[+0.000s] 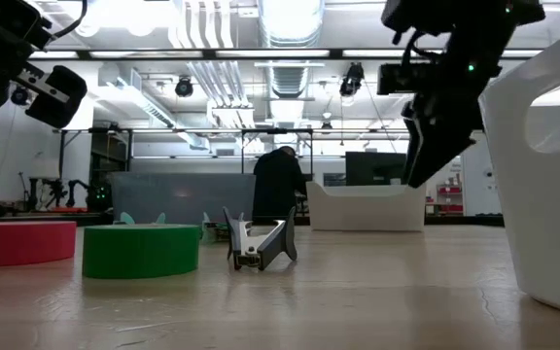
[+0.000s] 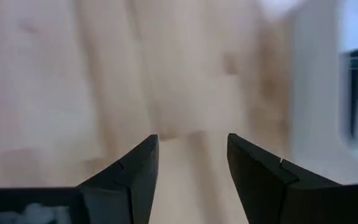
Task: Pick and place Stapler, Stapler remover, tape
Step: Put the green stapler into the top white bin
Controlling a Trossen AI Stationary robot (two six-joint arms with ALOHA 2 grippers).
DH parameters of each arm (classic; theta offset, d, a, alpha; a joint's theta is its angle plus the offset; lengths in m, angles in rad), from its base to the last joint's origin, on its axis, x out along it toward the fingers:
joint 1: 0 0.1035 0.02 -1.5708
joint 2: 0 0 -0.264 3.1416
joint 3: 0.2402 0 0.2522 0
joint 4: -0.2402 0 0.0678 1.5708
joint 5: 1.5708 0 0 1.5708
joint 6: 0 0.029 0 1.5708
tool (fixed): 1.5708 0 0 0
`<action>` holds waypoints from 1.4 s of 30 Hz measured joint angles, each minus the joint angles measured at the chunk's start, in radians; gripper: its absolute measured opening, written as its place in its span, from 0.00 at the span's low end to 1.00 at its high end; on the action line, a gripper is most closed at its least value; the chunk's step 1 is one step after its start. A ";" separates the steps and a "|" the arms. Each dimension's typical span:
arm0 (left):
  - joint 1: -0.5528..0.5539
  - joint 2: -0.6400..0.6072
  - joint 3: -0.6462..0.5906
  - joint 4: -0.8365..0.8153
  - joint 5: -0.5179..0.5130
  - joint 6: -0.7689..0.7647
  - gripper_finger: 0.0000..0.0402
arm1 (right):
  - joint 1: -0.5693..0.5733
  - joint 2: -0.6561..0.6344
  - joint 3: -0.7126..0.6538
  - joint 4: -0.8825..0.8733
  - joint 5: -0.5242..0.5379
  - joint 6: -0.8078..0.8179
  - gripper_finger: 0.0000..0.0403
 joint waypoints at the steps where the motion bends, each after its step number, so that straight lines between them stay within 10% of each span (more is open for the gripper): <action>1: 0.000 0.000 0.000 0.000 0.000 0.000 0.06 | 0.000 -0.001 -0.006 0.000 0.033 -0.018 0.45; 15: 0.000 0.000 0.000 -0.003 0.000 0.000 0.06 | -0.123 -0.259 -0.148 0.027 0.225 -0.082 0.36; 30: 0.000 0.000 0.000 -0.008 0.000 0.000 0.06 | -0.189 -0.534 -0.353 0.465 0.218 -0.386 0.29; 42: 0.000 0.000 0.000 -0.007 0.000 0.000 0.06 | -0.320 -0.536 -0.368 0.537 -0.172 -0.359 0.29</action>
